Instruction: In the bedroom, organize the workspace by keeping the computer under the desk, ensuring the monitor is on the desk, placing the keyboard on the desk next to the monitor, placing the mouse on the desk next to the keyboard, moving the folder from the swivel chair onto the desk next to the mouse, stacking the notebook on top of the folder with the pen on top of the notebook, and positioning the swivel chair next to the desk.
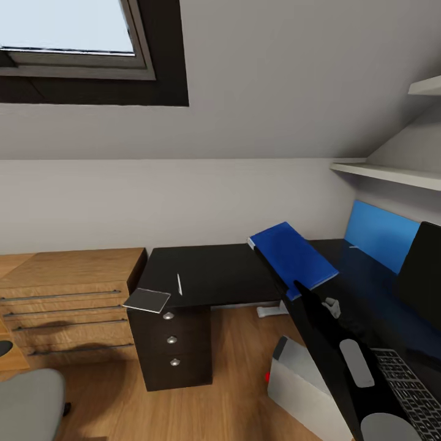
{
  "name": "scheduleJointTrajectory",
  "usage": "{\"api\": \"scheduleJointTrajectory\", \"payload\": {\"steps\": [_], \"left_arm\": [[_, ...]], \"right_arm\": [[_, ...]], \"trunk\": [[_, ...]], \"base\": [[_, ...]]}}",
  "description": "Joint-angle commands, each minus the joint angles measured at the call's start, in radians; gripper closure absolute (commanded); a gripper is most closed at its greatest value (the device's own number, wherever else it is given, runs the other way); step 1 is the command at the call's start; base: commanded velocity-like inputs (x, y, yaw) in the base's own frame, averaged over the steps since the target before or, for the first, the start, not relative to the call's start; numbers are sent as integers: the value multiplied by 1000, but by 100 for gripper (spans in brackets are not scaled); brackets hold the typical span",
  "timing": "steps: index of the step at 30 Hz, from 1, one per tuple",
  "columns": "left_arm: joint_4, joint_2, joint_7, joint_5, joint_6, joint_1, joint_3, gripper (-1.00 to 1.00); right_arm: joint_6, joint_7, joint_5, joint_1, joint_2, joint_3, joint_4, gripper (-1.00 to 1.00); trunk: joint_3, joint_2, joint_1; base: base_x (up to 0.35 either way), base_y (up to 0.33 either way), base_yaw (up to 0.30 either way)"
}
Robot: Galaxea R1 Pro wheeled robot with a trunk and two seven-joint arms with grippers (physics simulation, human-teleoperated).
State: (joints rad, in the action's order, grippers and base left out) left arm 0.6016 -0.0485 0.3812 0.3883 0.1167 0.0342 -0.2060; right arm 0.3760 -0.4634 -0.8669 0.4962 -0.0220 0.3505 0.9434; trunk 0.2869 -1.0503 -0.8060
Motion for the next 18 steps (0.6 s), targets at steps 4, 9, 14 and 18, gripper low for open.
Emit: {"api": "scheduleJointTrajectory", "payload": {"steps": [4,9,14,18], "left_arm": [[0,1,7,11,6,0,-7,-100],[0,1,7,11,6,1,-7,-100],[-2,1,7,11,6,1,-7,-100],[-4,1,7,11,6,0,-7,-100]], "right_arm": [[9,0,-5,1,0,2,0,100],[-163,90,-4,1,28,-1,0,100],[-427,304,-10,2,82,-4,0,100],[-458,354,-10,2,103,-4,-1,100]], "trunk": [[1,-1,-1],[1,-1,-1],[1,-1,-1],[1,-1,-1]], "base": [[288,0,0],[184,0,0],[9,0,0],[0,0,0]]}}
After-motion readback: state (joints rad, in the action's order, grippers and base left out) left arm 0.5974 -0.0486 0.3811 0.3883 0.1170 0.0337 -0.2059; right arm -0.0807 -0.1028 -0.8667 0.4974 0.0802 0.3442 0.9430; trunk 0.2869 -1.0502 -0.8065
